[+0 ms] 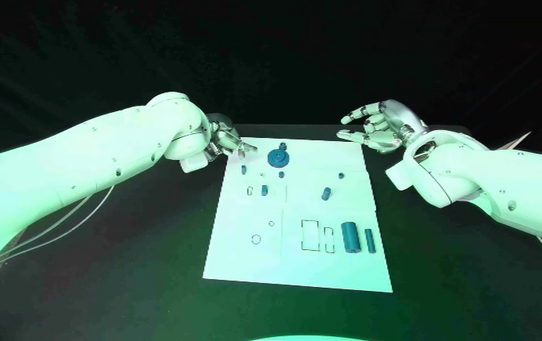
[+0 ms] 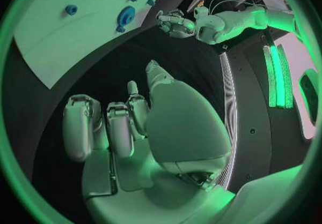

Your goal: Assemble the parts on the task board

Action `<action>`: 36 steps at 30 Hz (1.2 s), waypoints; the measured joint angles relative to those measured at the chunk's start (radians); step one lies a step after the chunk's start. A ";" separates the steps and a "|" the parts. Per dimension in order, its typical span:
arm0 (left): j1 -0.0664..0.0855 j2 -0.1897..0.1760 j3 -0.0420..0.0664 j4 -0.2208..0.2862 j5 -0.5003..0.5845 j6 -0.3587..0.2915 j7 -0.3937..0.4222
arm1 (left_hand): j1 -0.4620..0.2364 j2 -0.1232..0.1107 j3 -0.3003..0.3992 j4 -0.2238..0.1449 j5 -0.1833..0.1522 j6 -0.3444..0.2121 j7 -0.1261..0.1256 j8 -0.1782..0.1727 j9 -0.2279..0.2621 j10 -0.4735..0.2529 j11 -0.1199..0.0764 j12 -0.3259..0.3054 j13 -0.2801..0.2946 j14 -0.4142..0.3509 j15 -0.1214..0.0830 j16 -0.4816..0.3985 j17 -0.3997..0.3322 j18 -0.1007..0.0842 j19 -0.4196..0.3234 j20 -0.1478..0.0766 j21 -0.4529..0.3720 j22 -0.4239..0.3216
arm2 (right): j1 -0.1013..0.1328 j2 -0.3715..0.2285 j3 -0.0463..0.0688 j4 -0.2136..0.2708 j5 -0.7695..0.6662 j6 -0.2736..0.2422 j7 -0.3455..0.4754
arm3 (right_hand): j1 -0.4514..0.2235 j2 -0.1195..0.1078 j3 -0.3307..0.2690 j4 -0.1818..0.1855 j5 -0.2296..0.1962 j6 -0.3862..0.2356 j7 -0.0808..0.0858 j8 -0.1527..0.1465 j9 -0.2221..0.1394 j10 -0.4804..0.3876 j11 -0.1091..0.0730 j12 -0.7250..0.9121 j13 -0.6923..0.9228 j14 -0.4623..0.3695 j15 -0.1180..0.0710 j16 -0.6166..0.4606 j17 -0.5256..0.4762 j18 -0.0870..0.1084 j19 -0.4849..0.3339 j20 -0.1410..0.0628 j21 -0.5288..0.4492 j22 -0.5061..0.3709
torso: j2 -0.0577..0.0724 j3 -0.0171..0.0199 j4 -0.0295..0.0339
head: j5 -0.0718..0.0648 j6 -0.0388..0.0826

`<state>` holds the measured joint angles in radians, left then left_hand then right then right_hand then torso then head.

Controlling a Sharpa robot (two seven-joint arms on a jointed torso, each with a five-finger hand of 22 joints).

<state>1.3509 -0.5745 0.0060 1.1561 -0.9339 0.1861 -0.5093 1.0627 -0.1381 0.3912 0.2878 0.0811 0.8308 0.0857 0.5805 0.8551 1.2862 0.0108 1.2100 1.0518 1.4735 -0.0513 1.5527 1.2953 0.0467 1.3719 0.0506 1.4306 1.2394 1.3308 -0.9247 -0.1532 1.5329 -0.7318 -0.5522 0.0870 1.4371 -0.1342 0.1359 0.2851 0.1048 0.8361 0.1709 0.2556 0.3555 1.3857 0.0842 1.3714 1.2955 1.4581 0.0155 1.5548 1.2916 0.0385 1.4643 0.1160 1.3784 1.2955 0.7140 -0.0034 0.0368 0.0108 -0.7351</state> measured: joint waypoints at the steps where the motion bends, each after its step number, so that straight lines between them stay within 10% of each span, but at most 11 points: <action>1: 0.001 0.008 -0.001 -0.014 -0.004 0.002 0.001 | 0.000 0.000 -0.008 -0.008 0.000 0.000 0.000 0.000 0.000 0.000 0.000 0.000 0.000 0.000 0.000 0.000 0.000 0.000 0.000 0.000 0.000 0.000 | 0.000 0.000 0.000 0.000 0.000 0.000 0.000 | 0.000 0.000 0.000 0.000 0.000 0.000 0.000 0.000 0.000 0.000 0.000 0.000 0.000 0.000 0.000 0.000 0.000 0.000 0.000 0.000 0.000 0.000 | 0.000 0.0000 -0.0001 | 0.001 0.000; 36: -0.007 0.086 -0.043 -0.175 -0.059 0.094 0.018 | 0.019 0.011 -0.071 0.003 0.000 -0.020 0.023 -0.070 -0.058 -0.053 0.025 -0.035 -0.053 -0.017 0.025 -0.001 0.000 0.023 -0.029 0.028 -0.019 -0.033 | 0.000 0.004 0.000 -0.001 0.000 0.001 0.001 | 0.000 0.000 0.000 0.000 0.000 -0.001 0.001 0.000 0.000 0.000 0.000 0.000 0.000 0.000 0.000 0.000 0.000 0.000 0.000 0.000 0.000 0.000 | 0.001 -0.0019 -0.0020 | 0.006 -0.015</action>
<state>1.3442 -0.4886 -0.0366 0.9812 -0.9931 0.2800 -0.4913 1.0813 -0.1276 0.3201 0.2910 0.0811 0.8111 0.1089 0.5106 0.7967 1.2329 0.0355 1.1753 0.9991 1.4565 -0.0266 1.5520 1.2953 0.0692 1.3433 0.0790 1.4112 1.2067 1.3306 -0.9205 -0.1532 1.5320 -0.7319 -0.5507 0.0882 1.4371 -0.1342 0.1359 0.2851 0.1048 0.8348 0.1721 0.2557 0.3558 1.3856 0.0842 1.3714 1.2955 1.4581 0.0155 1.5548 1.2917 0.0385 1.4643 0.1160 1.3784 1.2955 0.7152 -0.0053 0.0348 0.0173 -0.7497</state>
